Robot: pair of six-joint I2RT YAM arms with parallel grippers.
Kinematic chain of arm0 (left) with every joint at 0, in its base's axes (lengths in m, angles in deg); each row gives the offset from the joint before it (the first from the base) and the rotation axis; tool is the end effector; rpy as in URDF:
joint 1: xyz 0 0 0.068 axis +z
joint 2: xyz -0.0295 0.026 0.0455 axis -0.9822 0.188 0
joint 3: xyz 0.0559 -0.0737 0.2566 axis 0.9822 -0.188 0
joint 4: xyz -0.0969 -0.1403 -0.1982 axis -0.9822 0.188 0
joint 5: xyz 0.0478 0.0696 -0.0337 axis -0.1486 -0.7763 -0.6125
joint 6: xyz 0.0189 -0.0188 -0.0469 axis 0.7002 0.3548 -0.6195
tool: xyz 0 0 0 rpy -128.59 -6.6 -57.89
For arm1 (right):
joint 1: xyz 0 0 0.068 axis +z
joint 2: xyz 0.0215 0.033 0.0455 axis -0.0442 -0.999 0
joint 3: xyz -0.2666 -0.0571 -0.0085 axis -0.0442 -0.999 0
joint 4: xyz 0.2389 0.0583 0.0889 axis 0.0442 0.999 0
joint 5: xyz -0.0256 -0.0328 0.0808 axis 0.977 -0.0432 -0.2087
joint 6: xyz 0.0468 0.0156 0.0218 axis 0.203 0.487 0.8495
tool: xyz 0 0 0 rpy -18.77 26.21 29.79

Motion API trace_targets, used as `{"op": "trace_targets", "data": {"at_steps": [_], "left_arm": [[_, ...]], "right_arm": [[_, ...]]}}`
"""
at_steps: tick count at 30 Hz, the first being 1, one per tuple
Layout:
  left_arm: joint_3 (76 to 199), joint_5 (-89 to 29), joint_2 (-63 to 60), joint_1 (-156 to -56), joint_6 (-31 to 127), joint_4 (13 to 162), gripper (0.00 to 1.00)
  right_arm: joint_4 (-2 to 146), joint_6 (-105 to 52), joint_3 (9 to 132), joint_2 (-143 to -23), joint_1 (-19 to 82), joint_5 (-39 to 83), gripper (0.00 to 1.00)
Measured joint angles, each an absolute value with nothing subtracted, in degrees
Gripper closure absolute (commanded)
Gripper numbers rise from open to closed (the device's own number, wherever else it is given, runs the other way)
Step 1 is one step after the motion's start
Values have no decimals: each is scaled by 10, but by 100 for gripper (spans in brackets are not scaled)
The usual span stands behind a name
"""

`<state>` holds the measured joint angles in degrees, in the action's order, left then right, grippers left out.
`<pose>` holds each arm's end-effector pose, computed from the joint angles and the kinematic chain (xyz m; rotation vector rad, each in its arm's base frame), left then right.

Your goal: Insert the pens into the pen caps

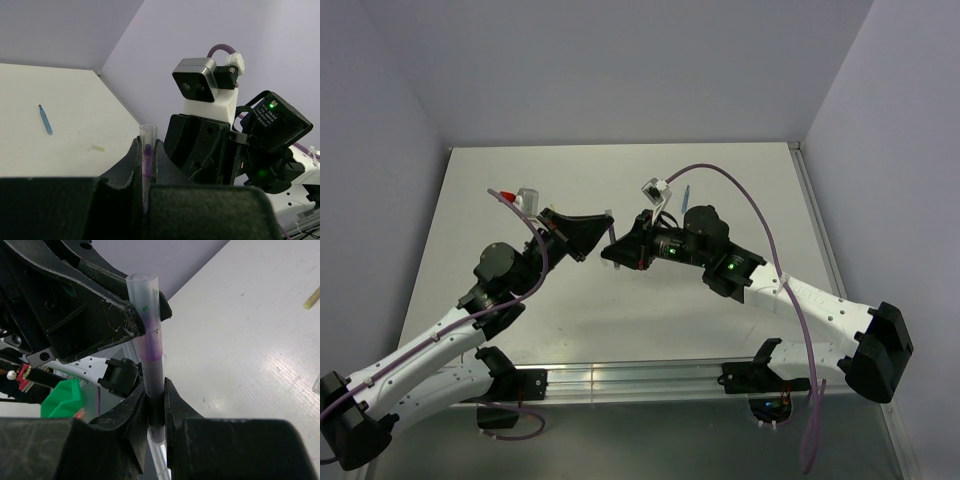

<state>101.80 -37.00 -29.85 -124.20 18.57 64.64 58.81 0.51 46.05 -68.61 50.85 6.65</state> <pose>0.1382 -0.1395 0.3484 0.0711 1.4287 -1.2809 0.1722 0.2143 0.3412 -0.5656 1.7391 1.3895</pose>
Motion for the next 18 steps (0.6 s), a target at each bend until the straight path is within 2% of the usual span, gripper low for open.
{"op": "trace_targets", "data": {"at_steps": [18], "left_arm": [[1011, -385, -299, -1254, 186, 634, 100]], "right_arm": [[605, 5, 469, -687, 501, 45, 100]]}}
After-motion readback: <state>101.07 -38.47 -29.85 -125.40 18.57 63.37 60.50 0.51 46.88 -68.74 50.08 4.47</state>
